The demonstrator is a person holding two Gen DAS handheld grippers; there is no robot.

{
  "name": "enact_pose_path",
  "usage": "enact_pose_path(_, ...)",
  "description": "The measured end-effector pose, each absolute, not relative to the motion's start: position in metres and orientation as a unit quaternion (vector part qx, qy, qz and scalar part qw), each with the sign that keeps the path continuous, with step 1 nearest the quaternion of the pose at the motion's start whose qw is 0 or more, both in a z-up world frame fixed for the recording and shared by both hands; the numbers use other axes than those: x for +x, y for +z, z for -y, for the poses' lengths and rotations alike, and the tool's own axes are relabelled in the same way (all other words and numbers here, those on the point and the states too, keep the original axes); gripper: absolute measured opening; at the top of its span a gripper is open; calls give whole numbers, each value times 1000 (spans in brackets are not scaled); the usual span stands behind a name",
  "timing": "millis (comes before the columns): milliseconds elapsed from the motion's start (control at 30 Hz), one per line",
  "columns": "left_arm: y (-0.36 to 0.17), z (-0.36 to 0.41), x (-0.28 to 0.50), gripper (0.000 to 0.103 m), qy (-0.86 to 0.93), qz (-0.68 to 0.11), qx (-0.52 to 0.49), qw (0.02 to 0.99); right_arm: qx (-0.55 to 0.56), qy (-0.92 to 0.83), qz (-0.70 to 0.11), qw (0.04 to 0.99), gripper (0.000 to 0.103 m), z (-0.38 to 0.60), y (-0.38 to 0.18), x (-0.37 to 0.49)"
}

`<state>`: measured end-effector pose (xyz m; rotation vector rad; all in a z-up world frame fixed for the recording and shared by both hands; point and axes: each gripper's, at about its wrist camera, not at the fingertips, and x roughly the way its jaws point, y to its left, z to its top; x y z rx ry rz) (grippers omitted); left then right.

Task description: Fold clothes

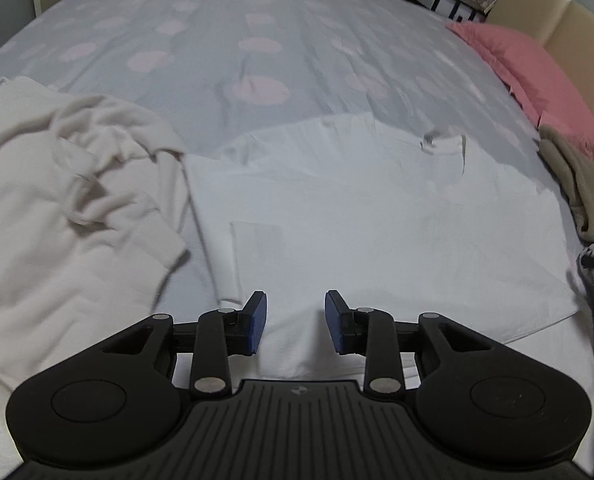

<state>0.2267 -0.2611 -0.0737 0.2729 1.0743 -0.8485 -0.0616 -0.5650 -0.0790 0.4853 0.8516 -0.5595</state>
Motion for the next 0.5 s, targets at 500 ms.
enact_pose_path(500, -105, 277, 240, 24, -399, -510, 133, 750, 365, -311, -347, 806, 3, 643, -120, -30)
